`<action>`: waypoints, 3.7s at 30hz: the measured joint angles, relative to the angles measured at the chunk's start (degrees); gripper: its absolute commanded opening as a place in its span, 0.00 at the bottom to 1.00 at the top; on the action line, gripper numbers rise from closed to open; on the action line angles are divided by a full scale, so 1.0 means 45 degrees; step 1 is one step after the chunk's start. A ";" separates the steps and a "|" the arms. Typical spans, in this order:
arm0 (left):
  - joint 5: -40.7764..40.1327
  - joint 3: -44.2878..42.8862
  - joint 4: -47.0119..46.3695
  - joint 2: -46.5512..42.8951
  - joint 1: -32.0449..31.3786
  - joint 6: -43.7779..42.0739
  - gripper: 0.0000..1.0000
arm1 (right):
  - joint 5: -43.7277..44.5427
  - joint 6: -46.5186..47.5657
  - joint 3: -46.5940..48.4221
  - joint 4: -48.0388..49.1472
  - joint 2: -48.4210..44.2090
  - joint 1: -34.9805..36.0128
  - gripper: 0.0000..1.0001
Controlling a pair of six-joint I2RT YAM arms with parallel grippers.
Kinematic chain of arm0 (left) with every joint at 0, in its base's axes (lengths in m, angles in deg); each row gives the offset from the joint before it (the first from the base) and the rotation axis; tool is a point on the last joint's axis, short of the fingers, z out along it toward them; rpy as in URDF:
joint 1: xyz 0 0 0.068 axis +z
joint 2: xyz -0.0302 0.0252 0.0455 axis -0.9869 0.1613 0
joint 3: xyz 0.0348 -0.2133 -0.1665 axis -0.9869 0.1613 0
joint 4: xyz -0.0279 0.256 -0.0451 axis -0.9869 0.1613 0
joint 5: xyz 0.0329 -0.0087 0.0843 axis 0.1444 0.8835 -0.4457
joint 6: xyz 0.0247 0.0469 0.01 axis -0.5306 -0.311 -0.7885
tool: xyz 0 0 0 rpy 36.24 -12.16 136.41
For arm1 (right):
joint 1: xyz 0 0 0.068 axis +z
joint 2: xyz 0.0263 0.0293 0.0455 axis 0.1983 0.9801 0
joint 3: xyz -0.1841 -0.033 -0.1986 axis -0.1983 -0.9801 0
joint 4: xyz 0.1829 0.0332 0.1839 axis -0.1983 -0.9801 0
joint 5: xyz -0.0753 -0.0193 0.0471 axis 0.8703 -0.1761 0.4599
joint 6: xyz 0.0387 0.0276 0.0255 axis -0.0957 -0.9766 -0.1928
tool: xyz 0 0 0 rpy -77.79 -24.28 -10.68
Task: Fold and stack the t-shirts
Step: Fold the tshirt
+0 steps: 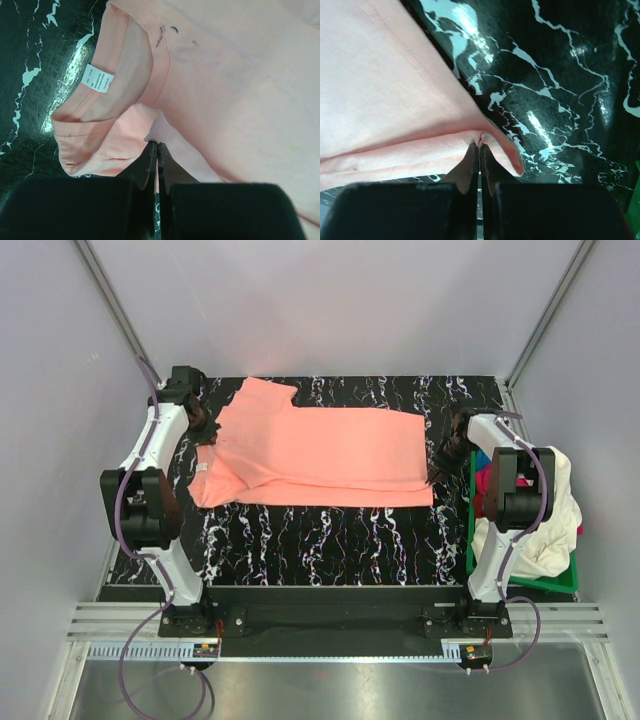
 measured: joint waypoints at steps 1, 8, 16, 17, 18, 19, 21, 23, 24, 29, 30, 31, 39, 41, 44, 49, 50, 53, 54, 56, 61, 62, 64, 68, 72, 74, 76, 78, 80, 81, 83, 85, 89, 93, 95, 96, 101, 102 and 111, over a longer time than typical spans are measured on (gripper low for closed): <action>-0.0005 0.0000 0.0000 0.0005 0.0005 0.0000 0.00 | -0.0063 0.0000 0.0092 0.0024 0.0049 0.0000 0.00; -0.0146 0.0000 -0.0024 0.0005 0.0155 0.0005 0.00 | -0.0486 0.0005 0.1292 0.0005 0.0593 0.0000 0.00; -0.0126 0.0000 -0.0039 0.0005 0.0379 0.0010 0.00 | -0.0612 0.0005 0.1962 -0.0029 0.1297 0.0000 0.00; -0.0121 0.0000 -0.0044 0.0005 0.0379 0.0010 0.00 | -0.0612 0.0005 0.1962 -0.0049 0.1321 0.0000 0.00; -0.0087 0.0000 -0.0058 0.0005 0.0374 0.0010 0.00 | -0.0612 0.0005 0.1962 -0.0039 0.1341 0.0000 0.00; -0.0068 0.0000 -0.0058 0.0005 0.0379 0.0010 0.00 | -0.0612 0.0005 0.1962 -0.0034 0.1341 0.0000 0.00; -0.0024 0.0005 -0.0073 0.0010 0.0369 0.0010 0.00 | -0.0612 0.0005 0.1962 -0.0034 0.1345 0.0000 0.00; 0.0005 0.0015 -0.0078 0.0010 0.0374 0.0010 0.00 | -0.0607 0.0005 0.1962 -0.0034 0.1375 0.0000 0.00; 0.0005 0.0015 -0.0078 0.0010 0.0374 0.0010 0.00 | -0.0607 0.0005 0.1962 -0.0034 0.1413 0.0000 0.00; 0.0019 0.0015 -0.0180 0.0010 0.0374 0.0010 0.00 | -0.0588 0.0000 0.1957 -0.0029 0.1549 0.0000 0.00; 0.0039 0.0015 -0.0209 0.0015 0.0374 0.0010 0.00 | -0.0588 0.0000 0.1957 -0.0024 0.1554 -0.0005 0.00; 0.0053 0.0015 -0.0248 0.0024 0.0374 0.0010 0.00 | -0.0588 0.0000 0.1953 -0.0019 0.1554 -0.0010 0.00; 0.0063 0.0015 -0.0321 0.0277 0.0374 0.0010 0.00 | -0.0593 0.0000 0.1928 0.0010 0.1564 -0.0107 0.00; 0.0097 0.0010 -0.0355 0.0355 0.0374 0.0010 0.00 | -0.0588 0.0000 0.1928 0.0010 0.1574 -0.0131 0.00; 0.0117 0.0005 -0.0359 0.0515 0.0374 0.0010 0.00 | -0.0588 0.0000 0.1928 0.0015 0.1617 -0.0165 0.00; 0.0151 -0.0141 -0.0350 0.0913 0.0374 0.0000 0.00 | -0.0593 0.0000 0.1928 0.0015 0.1685 -0.0189 0.01; 0.0160 -0.0185 -0.0355 0.0967 0.0374 -0.0005 0.00 | -0.0593 0.0000 0.1928 0.0015 0.1685 -0.0189 0.01; 0.0165 -0.0359 -0.0355 0.1141 0.0374 -0.0029 0.00 | -0.0597 0.0000 0.1933 0.0015 0.1690 -0.0199 0.01; 0.0170 -0.0403 -0.0350 0.1171 0.0374 -0.0034 0.00 | -0.0597 0.0000 0.1933 0.0019 0.1695 -0.0204 0.01; 0.0175 -0.0432 -0.0355 0.1195 0.0374 -0.0039 0.00 | -0.0593 0.0000 0.1928 0.0015 0.1695 -0.0204 0.00; 0.0296 -0.0515 -0.0359 0.1190 0.0374 -0.0034 0.00 | -0.0593 -0.0005 0.1933 0.0015 0.1700 -0.0199 0.00; 0.0359 -0.0573 -0.0350 0.1195 0.0374 -0.0029 0.00 | -0.0593 -0.0005 0.1933 0.0015 0.1700 -0.0204 0.00; 0.0447 -0.0724 -0.0345 0.1224 0.0340 -0.0029 0.00 | -0.0593 -0.0019 0.1933 0.0024 0.1700 -0.0204 0.00; 0.0651 -0.0937 -0.0384 0.1273 0.0306 -0.0034 0.00 | -0.0593 -0.0083 0.1928 0.0029 0.1700 -0.0204 0.00; 0.0976 -0.1088 -0.0374 0.1574 0.0282 -0.0049 0.00 | -0.0593 -0.0121 0.1914 0.0087 0.1700 -0.0204 0.00; 0.1209 -0.1248 -0.0350 0.1841 0.0282 -0.0049 0.00 | -0.0593 -0.0155 0.1880 0.0131 0.1700 -0.0204 0.00; 0.1375 -0.1467 -0.0350 0.2127 0.0257 -0.0053 0.00 | -0.0593 -0.0194 0.1851 0.0155 0.1700 -0.0204 0.00; 0.1472 -0.1661 -0.0345 0.2346 0.0233 -0.0087 0.00 | -0.0593 -0.0219 0.1836 0.0209 0.1700 -0.0209 0.00; 0.1579 -0.1710 -0.0350 0.2414 0.0228 -0.0141 0.00 | -0.0593 -0.0243 0.1836 0.0243 0.1700 -0.0214 0.00; 0.1642 -0.1715 -0.0345 0.2414 0.0219 -0.0185 0.00 | -0.0593 -0.0248 0.1836 0.0253 0.1700 -0.0214 0.00; 0.1778 -0.1734 -0.0345 0.2419 0.0209 -0.0248 0.00 | -0.0593 -0.0262 0.1836 0.0296 0.1700 -0.0214 0.00; 0.1885 -0.1807 -0.0335 0.2443 0.0194 -0.0301 0.00 | -0.0593 -0.0291 0.1836 0.0306 0.1700 -0.0214 0.00; 0.1889 -0.2016 -0.0325 0.2608 0.0194 -0.0379 0.00 | -0.0593 -0.0350 0.1831 0.0311 0.1700 -0.0214 0.00; 0.1889 -0.2025 -0.0311 0.2725 0.0185 -0.0379 0.00 | -0.0593 -0.0384 0.1831 0.0311 0.1700 -0.0214 0.00; 0.1894 -0.2147 -0.0287 0.2841 0.0185 -0.0379 0.00 | -0.0593 -0.0398 0.1831 0.0311 0.1700 -0.0214 0.00; 0.1904 -0.2191 -0.0301 0.2895 0.0185 -0.0379 0.00 | -0.0588 -0.0413 0.1831 0.0311 0.1700 -0.0214 0.00; 0.2069 -0.2589 -0.0282 0.3113 0.0121 -0.0374 0.00 | -0.0588 -0.0452 0.1826 0.0316 0.1700 -0.0214 0.00; 0.2108 -0.2681 -0.0282 0.3167 0.0097 -0.0374 0.00 | -0.0588 -0.0457 0.1821 0.0316 0.1700 -0.0214 0.00; 0.2404 -0.3089 -0.0238 0.3691 -0.0141 -0.0374 0.00 | -0.0588 -0.0486 0.1758 0.0374 0.1700 -0.0219 0.00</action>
